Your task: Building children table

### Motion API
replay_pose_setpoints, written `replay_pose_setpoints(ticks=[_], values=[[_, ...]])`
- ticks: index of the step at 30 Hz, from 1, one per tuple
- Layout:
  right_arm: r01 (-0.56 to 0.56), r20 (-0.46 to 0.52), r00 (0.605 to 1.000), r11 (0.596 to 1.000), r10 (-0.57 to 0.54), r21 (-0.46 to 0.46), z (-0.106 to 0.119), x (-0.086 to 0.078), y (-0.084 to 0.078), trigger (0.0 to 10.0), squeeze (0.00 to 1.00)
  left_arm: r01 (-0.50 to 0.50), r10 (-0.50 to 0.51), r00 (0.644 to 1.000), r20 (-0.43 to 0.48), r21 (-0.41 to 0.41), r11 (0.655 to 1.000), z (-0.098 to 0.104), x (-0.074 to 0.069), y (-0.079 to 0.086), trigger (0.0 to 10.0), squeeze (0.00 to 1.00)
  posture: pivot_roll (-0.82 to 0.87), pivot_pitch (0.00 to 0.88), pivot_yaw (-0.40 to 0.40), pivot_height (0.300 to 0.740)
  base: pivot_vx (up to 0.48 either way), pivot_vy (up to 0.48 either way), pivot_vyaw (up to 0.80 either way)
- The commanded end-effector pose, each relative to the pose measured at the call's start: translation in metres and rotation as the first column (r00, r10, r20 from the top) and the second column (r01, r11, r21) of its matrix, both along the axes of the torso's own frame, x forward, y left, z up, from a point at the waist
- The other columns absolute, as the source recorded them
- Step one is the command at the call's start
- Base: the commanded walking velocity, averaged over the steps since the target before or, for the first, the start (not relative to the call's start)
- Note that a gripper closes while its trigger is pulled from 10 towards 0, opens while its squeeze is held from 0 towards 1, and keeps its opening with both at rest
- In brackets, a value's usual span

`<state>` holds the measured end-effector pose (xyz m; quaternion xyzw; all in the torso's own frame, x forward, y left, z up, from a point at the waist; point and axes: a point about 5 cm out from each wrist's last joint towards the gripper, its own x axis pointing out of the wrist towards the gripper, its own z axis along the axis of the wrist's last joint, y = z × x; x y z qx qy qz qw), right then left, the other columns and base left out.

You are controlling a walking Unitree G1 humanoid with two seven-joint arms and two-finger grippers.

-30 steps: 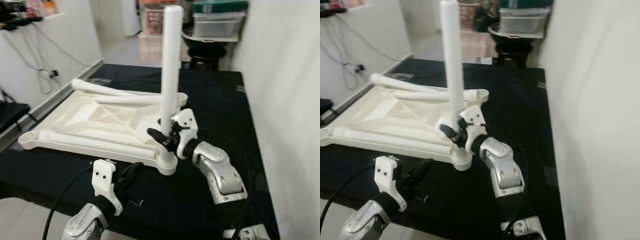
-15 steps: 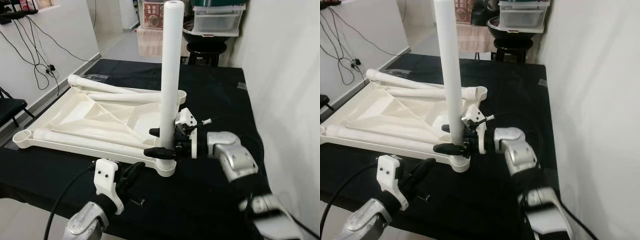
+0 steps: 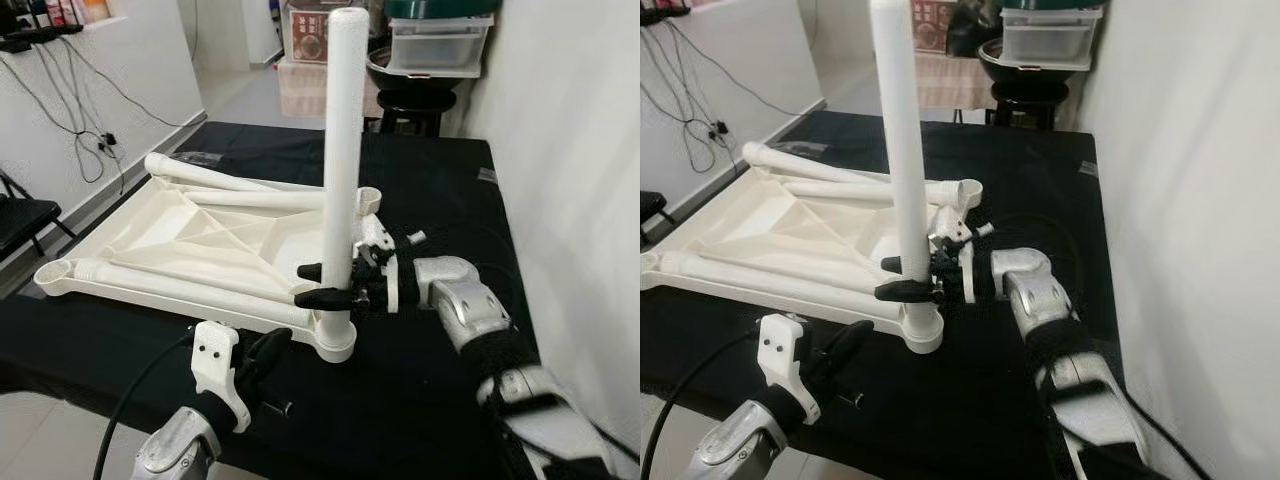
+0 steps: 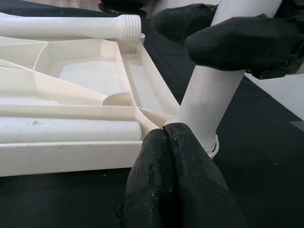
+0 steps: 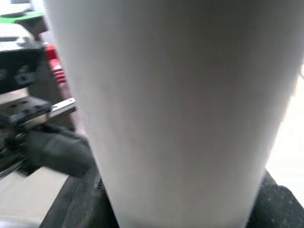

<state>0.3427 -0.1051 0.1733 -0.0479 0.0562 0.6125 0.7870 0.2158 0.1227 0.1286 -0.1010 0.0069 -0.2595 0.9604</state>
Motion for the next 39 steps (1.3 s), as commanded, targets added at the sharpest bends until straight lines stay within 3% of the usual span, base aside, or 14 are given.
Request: replay_pose_setpoints(ticks=[1,2,3,8,15,16,17,18,19,26,27,35,36,39], values=[[0.078,-0.07,0.994,0.996,-0.08,-0.033,-0.016,-0.002,-0.001,0.0,0.0,-0.003,0.003,1.0,-0.007,-0.007,1.0,0.0,-0.002,0.0,10.0,0.0,0.01,0.055,-0.007,0.74,0.0,0.0,0.0],[0.194,-0.05,0.979,0.98,-0.196,-0.053,-0.022,-0.003,0.001,0.0,0.0,-0.003,0.003,1.0,-0.007,-0.006,1.0,0.0,-0.002,0.001,10.0,0.0,0.01,0.061,-0.014,0.74,0.0,0.0,0.0],[0.463,-0.014,0.886,0.886,-0.463,-0.039,-0.025,0.002,0.005,0.0,0.0,-0.003,0.003,1.0,-0.007,-0.004,1.0,0.001,-0.003,0.002,10.0,0.0,0.01,0.067,-0.013,0.74,0.0,0.0,0.0],[0.522,-0.023,0.852,0.852,-0.523,-0.039,-0.036,-0.039,0.033,0.0,0.0,-0.001,0.001,1.0,-0.009,0.005,1.0,0.0,-0.002,0.004,10.0,0.0,-0.02,0.073,0.011,0.74,0.0,0.0,0.0],[0.56,-0.09,0.82,0.825,-0.565,-0.081,-0.042,-0.015,0.023,0.0,0.0,0.003,-0.003,1.0,-0.013,0.0,1.0,0.0,-0.001,0.004,10.0,0.0,0.0,0.07,0.0,0.74,0.0,0.0,0.0],[0.558,-0.099,0.82,0.826,-0.563,-0.075,-0.041,-0.013,0.024,10.0,0.0,-0.011,0.011,1.0,-0.007,0.002,1.0,0.001,-0.001,0.004,10.0,0.0,0.01,0.07,0.0,0.74,0.0,0.0,0.0],[0.558,-0.099,0.82,0.826,-0.563,-0.075,-0.041,-0.013,0.024,10.0,0.0,-0.011,0.011,1.0,-0.007,0.002,1.0,0.001,-0.001,0.004,10.0,0.0,0.01,0.07,0.0,0.74,0.0,0.0,0.0],[0.538,-0.114,0.833,0.841,-0.541,-0.062,-0.038,-0.012,0.025,10.0,0.98,-0.018,0.018,1.0,-0.005,0.002,1.0,0.001,0.0,0.005,10.0,0.0,0.01,0.066,-0.002,0.74,0.0,0.0,0.0],[0.491,-0.124,0.862,0.87,-0.492,-0.044,-0.035,-0.009,0.026,10.0,1.0,-0.019,0.019,1.0,-0.005,0.0,1.0,0.001,0.0,0.005,10.0,0.0,0.01,0.066,-0.002,0.74,0.0,0.0,0.0],[0.14,-0.057,0.989,0.988,-0.136,0.058,-0.007,-0.015,0.035,10.0,1.0,-0.013,0.013,1.0,-0.01,-0.005,1.0,0.0,0.002,0.003,10.0,0.0,0.01,0.052,-0.002,0.74,0.0,0.0,0.0],[0.009,-0.044,0.999,0.999,-0.006,0.054,-0.002,-0.016,0.033,10.0,0.0,-0.013,0.013,1.0,-0.01,-0.006,1.0,0.0,0.002,0.003,10.0,0.0,0.01,0.046,-0.006,0.74,0.0,0.0,0.0],[-0.202,-0.083,0.975,0.977,0.207,0.063,0.011,0.002,0.032,9.7,0.0,-0.016,0.016,1.0,-0.01,-0.007,1.0,0.0,0.003,0.002,10.0,0.0,0.02,0.042,-0.008,0.74,0.0,0.0,0.0],[-0.203,-0.089,0.974,0.977,0.209,0.069,0.011,0.003,0.031,0.0,0.0,-0.016,0.016,1.0,-0.01,-0.007,1.0,0.0,0.003,0.001,10.0,0.0,0.03,0.042,-0.007,0.74,0.0,0.0,0.0],[-0.176,-0.099,0.978,0.981,0.183,0.08,0.009,0.007,0.028,0.0,0.0,-0.014,0.014,1.0,-0.011,-0.01,1.0,0.0,0.002,0.001,10.0,0.0,0.02,0.046,-0.006,0.74,0.0,0.0,0.0]])
